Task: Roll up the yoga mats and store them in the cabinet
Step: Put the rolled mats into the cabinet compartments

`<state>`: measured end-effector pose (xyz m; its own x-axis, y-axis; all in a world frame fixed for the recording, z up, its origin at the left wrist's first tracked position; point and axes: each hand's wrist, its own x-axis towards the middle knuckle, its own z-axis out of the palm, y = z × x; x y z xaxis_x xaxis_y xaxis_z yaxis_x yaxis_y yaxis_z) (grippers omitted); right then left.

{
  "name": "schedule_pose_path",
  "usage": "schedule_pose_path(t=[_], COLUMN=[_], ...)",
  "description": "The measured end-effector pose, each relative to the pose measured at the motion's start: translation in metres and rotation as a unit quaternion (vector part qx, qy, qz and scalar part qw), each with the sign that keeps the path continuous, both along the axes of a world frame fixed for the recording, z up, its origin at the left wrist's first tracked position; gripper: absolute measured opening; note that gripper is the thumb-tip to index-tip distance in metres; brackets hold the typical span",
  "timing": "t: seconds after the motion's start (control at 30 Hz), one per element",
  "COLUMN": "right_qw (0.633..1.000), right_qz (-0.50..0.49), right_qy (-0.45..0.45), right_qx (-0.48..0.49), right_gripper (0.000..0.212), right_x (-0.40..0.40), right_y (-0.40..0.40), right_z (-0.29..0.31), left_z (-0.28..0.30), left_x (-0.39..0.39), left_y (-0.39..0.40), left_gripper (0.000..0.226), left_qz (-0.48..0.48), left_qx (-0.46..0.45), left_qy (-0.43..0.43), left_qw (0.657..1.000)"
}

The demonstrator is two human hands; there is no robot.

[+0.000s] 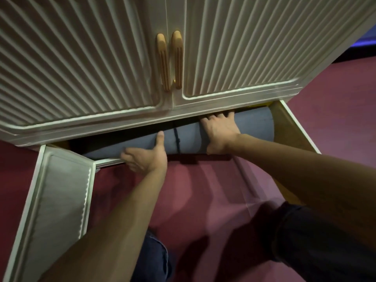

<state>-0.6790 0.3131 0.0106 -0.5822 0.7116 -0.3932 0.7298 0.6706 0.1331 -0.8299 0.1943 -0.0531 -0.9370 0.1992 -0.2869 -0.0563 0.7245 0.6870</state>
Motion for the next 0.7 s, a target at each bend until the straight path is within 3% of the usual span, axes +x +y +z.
schedule_pose_path(t=[0.07, 0.13, 0.23, 0.3, 0.37, 0.43, 0.5, 0.6, 0.7], right_qw=[1.000, 0.998, 0.993, 0.990, 0.990, 0.993, 0.993, 0.993, 0.993], right_qz=[0.018, 0.049, 0.086, 0.088, 0.075, 0.049, 0.038, 0.042, 0.051], right_qy=[0.024, 0.044, 0.069, 0.077, 0.058, 0.029, 0.003, 0.005, 0.036], right_qx=[0.002, 0.009, 0.050, 0.082, 0.102, 0.106, 0.108, 0.111, 0.098], right_gripper=[0.090, 0.110, 0.116, 0.112, 0.113, 0.122, 0.125, 0.118, 0.114], right_x=[0.008, 0.017, 0.039, 0.059, 0.077, 0.089, 0.094, 0.089, 0.082], right_y=[0.000, -0.002, -0.005, -0.010, -0.017, -0.021, -0.018, -0.008, 0.001], right_z=[-0.003, -0.006, -0.014, -0.020, -0.025, -0.026, -0.025, -0.022, -0.017], left_z=[-0.006, -0.004, 0.025, 0.031, 0.030, 0.015, 0.011, 0.019, 0.020], left_x=[-0.019, -0.048, -0.083, -0.095, -0.103, -0.115, -0.118, -0.111, -0.109], left_y=[-0.008, -0.012, 0.005, 0.021, 0.027, 0.023, 0.020, 0.018, 0.012], left_gripper=[0.098, 0.096, 0.116, 0.114, 0.109, 0.114, 0.113, 0.095, 0.100], left_qz=[-0.159, -0.325, -0.477, -0.534, -0.582, -0.613, -0.620, -0.600, -0.576], left_qx=[-0.031, -0.112, -0.290, -0.338, -0.305, -0.284, -0.302, -0.318, -0.328], left_qy=[0.181, 0.269, 0.141, 0.030, -0.066, -0.092, -0.059, 0.059, 0.135], left_qw=[0.970, 0.900, 0.818, 0.774, 0.751, 0.732, 0.721, 0.731, 0.736])
